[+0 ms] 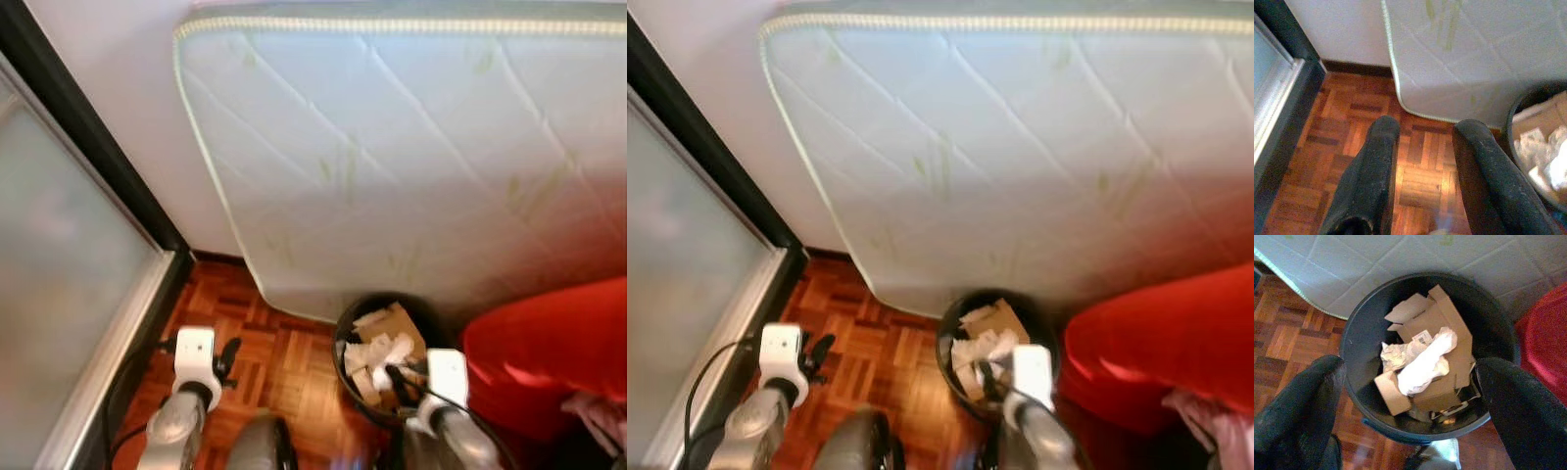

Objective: Clean up the room

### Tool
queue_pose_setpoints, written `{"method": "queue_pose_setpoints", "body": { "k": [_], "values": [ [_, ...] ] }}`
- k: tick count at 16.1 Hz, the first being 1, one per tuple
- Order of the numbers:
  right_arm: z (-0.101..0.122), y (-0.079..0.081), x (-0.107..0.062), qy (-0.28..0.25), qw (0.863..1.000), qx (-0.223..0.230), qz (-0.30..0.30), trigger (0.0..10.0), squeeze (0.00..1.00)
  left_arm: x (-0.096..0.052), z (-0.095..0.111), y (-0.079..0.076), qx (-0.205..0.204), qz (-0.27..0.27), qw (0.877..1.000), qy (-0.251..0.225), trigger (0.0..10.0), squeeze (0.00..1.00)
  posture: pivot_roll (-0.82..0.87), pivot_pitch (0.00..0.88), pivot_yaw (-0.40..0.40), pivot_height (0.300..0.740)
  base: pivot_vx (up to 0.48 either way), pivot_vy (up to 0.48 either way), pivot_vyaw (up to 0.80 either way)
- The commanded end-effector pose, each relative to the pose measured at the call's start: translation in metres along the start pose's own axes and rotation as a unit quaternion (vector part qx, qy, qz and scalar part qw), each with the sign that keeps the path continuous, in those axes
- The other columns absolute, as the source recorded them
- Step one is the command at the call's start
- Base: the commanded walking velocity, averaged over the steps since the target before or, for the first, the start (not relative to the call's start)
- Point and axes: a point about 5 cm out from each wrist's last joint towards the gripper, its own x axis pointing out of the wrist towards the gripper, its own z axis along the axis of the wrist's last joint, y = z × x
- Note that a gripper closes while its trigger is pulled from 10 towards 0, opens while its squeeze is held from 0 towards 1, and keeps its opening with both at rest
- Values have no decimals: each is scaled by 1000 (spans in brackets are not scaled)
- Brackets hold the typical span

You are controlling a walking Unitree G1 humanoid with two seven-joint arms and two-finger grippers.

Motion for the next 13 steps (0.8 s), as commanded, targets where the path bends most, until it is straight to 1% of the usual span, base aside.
{"method": "queue_pose_setpoints", "body": {
  "k": [1, 3, 4, 7, 9, 10, 11, 12, 13],
  "values": [
    [-10, -14, -8, 12, 1000, 10, -8, 10000, 0, -3, -8, 4, 2, 7, 1000, 16, 10000, 0, 70, 141, 64, 704, 0, 0, 0],
    [-21, -40, -19, 33, 999, 15, -24, 10000, 0, -2, -8, 6, 4, 9, 1000, 16, 10000, 0, 74, 139, 66, 704, 0, 0, 0],
    [-23, -42, -21, 36, 999, 17, -26, 10000, 0, -2, -8, 6, 3, 10, 1000, 17, 10000, 0, 73, 138, 67, 704, 0, 0, 0],
    [-36, -23, -21, 60, 998, 25, -26, 10000, 0, -2, -11, 9, 4, 14, 1000, 24, 10000, 0, 72, 136, 66, 704, 0, 0, 0],
    [-50, -6, -22, 103, 994, 16, -17, 10000, 0, -2, -12, 7, 3, 13, 1000, 25, 10000, 0, 73, 138, 64, 704, 0, 0, 0],
    [-55, 2, -22, 125, 992, -3, -9, 10000, 0, -2, -13, 6, 3, 12, 1000, 26, 10000, 0, 70, 139, 62, 704, 0, 0, 0],
    [-56, 5, -22, 139, 990, -19, -5, 10000, 0, -2, -14, 6, 3, 11, 1000, 27, 10000, 0, 68, 142, 63, 704, 0, 0, 0],
    [-56, 8, -20, 148, 988, -48, -2, 10000, 0, -2, -14, 6, 3, 11, 1000, 28, 10000, 0, 67, 145, 62, 704, 0, 0, 0],
    [-55, 10, -19, 152, 987, -50, 4, 10000, 0, -2, -14, 6, 2, 10, 1000, 28, 10000, 0, 70, 149, 62, 704, 0, 0, 0]
  ]
}}
